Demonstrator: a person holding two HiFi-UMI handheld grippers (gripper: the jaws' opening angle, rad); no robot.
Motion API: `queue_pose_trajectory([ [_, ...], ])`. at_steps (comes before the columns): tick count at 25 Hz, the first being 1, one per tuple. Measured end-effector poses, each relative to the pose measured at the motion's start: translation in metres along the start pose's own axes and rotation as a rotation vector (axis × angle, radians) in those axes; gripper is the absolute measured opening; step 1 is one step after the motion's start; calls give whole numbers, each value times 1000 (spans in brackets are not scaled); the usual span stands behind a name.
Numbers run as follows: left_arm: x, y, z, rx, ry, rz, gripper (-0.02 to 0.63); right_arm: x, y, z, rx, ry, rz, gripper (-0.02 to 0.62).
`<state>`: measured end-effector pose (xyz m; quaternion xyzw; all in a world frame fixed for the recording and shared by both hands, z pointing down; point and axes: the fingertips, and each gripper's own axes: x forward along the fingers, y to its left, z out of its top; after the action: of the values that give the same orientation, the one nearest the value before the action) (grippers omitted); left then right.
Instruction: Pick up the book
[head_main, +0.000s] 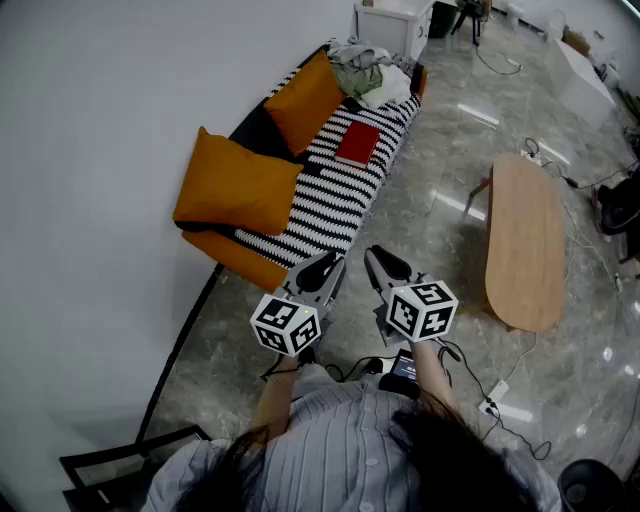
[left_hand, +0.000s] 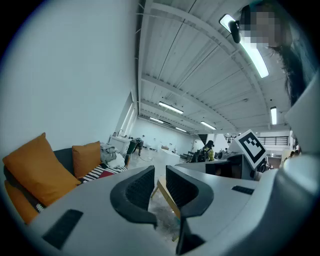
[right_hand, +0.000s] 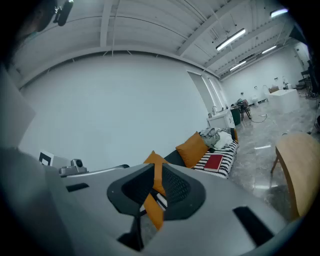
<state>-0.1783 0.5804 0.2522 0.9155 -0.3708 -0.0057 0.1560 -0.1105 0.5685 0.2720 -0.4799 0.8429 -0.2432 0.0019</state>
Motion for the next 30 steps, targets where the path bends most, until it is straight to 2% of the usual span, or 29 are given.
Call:
queue_pose_trajectory([
  [10, 8, -29, -17, -20, -12, 34, 71, -30, -19, -4, -22, -21, 46, 60],
  [16, 11, -37, -28, -43, 11, 41, 71, -45, -26, -19, -34, 23, 40, 60],
  [20, 23, -42, -22, -40, 1, 24, 71, -52, -39, -21, -40, 23, 23, 60],
  [25, 39, -44, -32, -24, 48, 1, 71, -48, -54, -18, -4, 11, 5, 58],
  [30, 61, -28, -35, -36, 68, -18, 71, -26, -69, -16, 12, 23, -8, 58],
])
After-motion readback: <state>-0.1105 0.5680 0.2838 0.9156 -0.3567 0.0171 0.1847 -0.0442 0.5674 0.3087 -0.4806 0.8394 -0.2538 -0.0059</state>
